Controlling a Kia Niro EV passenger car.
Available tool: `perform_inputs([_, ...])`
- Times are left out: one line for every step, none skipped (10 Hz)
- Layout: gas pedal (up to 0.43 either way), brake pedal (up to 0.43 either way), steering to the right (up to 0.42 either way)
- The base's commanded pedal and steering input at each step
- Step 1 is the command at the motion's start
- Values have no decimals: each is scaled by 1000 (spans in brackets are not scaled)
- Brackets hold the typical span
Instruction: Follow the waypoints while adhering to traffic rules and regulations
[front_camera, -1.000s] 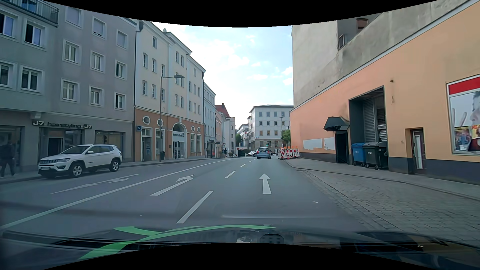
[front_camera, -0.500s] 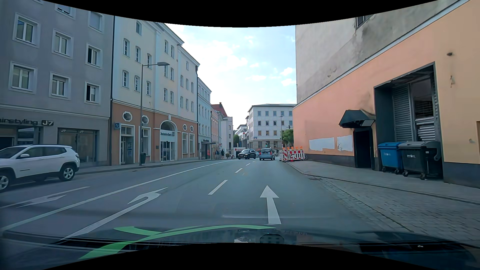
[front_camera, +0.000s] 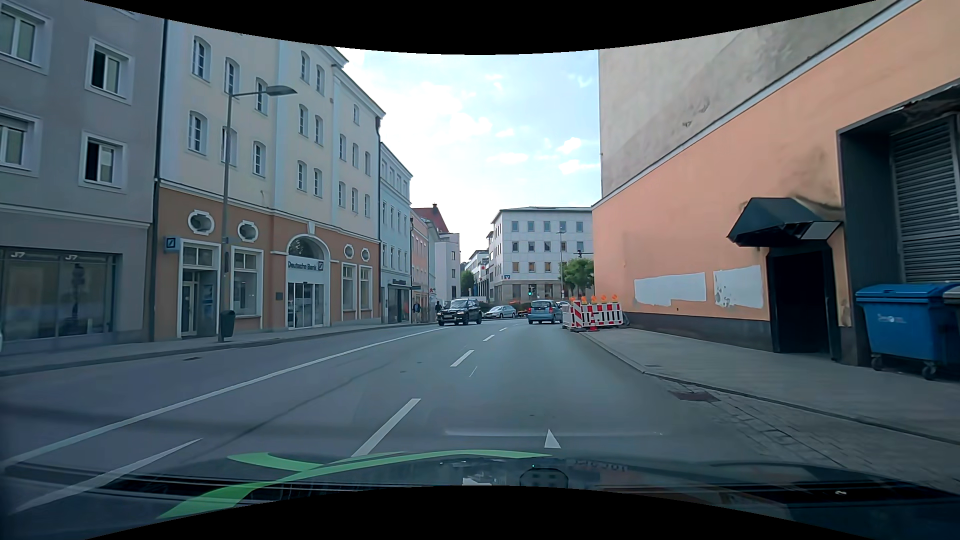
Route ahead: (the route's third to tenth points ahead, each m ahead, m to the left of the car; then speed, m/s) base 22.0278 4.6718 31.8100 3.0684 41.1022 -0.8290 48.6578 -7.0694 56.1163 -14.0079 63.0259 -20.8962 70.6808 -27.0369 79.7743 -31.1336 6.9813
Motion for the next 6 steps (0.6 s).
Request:
perform_inputs([130, 0, 14])
perform_inputs([130, 0, 14])
perform_inputs([118, 0, 14])
perform_inputs([98, 0, 15])
perform_inputs([47, 0, 15])
perform_inputs([0, 0, 15])
